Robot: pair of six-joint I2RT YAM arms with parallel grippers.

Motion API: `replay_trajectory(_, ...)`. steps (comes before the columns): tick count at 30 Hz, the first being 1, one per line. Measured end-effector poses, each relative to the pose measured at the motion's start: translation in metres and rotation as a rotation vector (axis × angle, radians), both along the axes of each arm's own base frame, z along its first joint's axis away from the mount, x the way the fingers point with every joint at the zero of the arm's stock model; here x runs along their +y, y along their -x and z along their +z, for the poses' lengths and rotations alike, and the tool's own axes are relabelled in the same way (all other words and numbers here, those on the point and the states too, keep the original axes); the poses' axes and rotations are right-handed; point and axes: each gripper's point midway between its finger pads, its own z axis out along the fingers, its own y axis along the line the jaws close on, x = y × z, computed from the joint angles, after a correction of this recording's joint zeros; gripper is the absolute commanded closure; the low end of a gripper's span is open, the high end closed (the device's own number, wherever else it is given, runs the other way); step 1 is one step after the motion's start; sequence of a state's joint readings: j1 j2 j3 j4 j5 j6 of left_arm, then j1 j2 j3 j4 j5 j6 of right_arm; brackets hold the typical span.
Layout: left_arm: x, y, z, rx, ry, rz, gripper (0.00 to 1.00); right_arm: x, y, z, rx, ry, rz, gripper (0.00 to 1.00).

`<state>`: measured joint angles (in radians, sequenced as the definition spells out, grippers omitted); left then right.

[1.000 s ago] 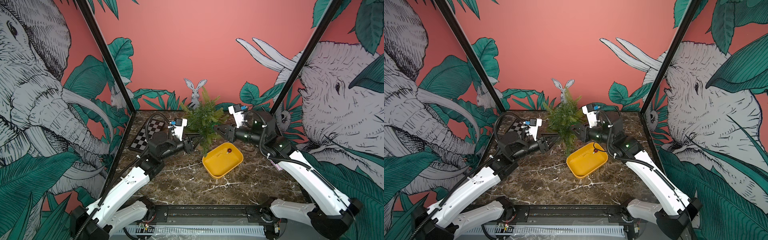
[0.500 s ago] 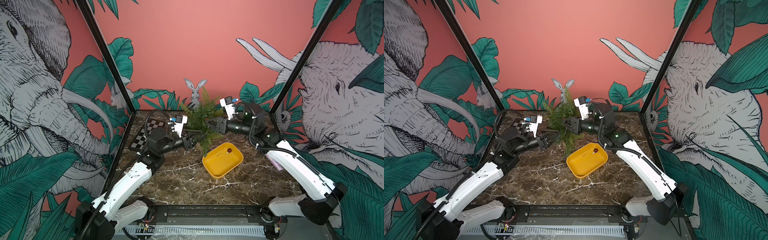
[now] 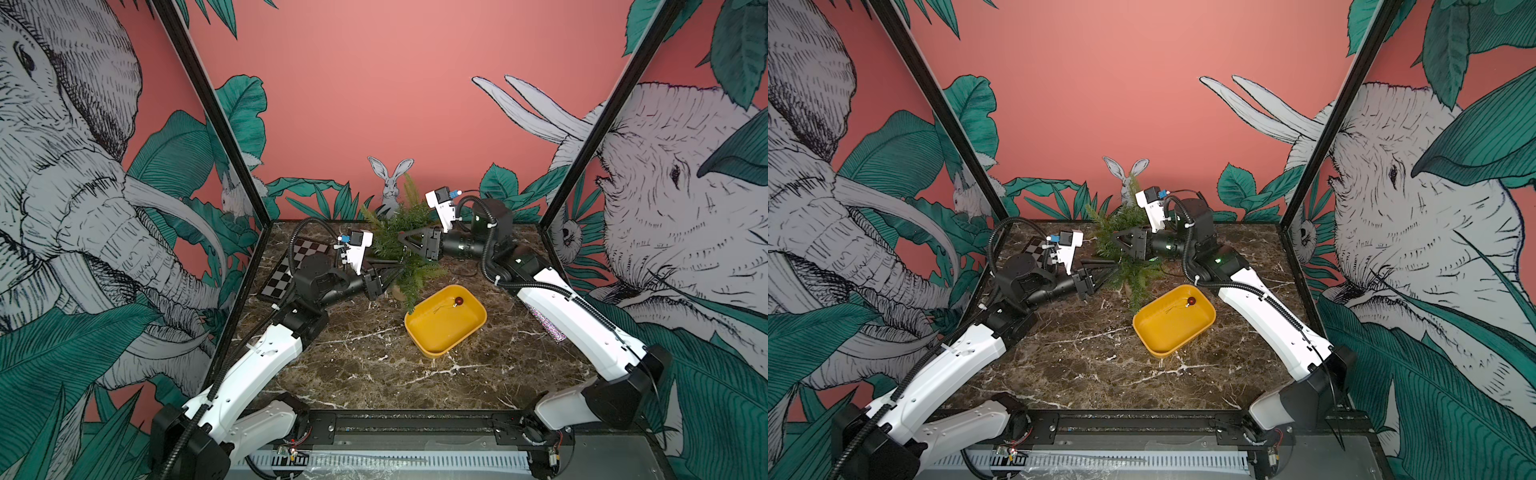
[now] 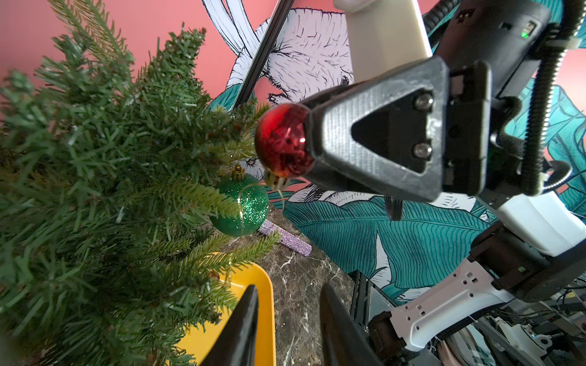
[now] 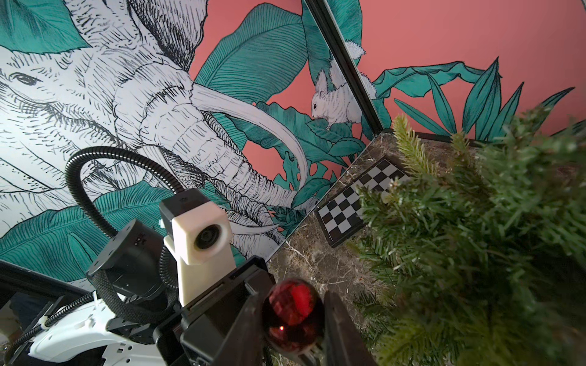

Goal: Decorate the small christmas tree with ornaments
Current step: Hang an ornament on the christmas tree.

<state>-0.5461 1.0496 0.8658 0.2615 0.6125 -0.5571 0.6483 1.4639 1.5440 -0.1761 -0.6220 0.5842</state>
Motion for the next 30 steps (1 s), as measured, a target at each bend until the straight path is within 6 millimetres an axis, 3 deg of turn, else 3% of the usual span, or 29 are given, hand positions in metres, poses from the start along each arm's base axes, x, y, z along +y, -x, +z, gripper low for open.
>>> replay_trajectory(16,-0.003,-0.021,-0.029,0.064,-0.059,0.056,0.66,-0.002,-0.009,-0.003,-0.043,0.04,-0.037,0.7)
replay_trajectory(30,-0.012,-0.035,-0.026,0.07,-0.066,0.055,0.65,-0.01,-0.017,-0.02,-0.058,0.087,-0.098,0.7)
